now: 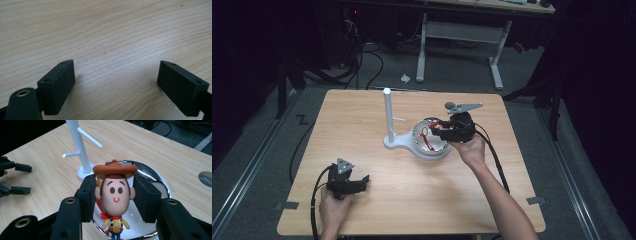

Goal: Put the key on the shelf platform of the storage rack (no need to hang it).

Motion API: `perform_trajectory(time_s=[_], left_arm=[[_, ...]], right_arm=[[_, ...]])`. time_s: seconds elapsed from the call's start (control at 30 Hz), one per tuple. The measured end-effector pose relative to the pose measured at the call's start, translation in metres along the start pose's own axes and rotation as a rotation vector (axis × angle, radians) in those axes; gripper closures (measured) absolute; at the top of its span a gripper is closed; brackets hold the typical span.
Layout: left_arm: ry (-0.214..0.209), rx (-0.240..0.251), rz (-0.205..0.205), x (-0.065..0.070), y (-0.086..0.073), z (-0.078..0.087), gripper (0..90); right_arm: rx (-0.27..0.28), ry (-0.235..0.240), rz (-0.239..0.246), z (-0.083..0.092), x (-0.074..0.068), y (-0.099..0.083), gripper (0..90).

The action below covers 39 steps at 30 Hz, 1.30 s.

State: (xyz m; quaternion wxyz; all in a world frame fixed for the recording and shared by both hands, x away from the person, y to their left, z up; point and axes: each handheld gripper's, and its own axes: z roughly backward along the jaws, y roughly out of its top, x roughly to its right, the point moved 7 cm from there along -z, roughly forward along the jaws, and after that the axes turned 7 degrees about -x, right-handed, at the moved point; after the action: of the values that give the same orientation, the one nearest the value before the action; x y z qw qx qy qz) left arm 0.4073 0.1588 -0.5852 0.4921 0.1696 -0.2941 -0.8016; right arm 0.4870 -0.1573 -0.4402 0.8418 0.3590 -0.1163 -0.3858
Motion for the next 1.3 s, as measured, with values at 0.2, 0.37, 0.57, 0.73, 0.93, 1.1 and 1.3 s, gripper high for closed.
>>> perform_trajectory(time_s=[0.2,0.37,0.57,0.73,0.93,1.1,1.3], left_arm=[[0.000,0.000,0.000,0.000,0.000,0.000,15.2],[-0.001,0.000,0.000,0.000,0.000,0.000,15.2],[0.000,0.000,0.000,0.000,0.000,0.000,15.2],[-0.001,0.000,0.000,0.000,0.000,0.000,15.2],[0.000,0.000,0.000,0.000,0.000,0.000,15.2],[0.000,0.000,0.000,0.000,0.000,0.000,15.2],[0.000,0.000,0.000,0.000,0.000,0.000,15.2]], right_arm=[[-0.019,0.001,0.002,-0.009,0.000,-0.002,55.1],[-0.032,0.004,-0.016,-0.017,0.002,-0.007,55.1],[-0.056,0.002,-0.045,-0.029,0.011,-0.017,55.0],[-0.067,-0.011,-0.049,-0.035,0.014,-0.019,55.0],[-0.083,-0.037,-0.058,-0.045,0.016,-0.021,54.8],[-0.115,-0.062,-0.053,-0.053,0.016,-0.025,54.6],[-0.131,-0.080,-0.032,-0.056,0.013,-0.026,54.6]])
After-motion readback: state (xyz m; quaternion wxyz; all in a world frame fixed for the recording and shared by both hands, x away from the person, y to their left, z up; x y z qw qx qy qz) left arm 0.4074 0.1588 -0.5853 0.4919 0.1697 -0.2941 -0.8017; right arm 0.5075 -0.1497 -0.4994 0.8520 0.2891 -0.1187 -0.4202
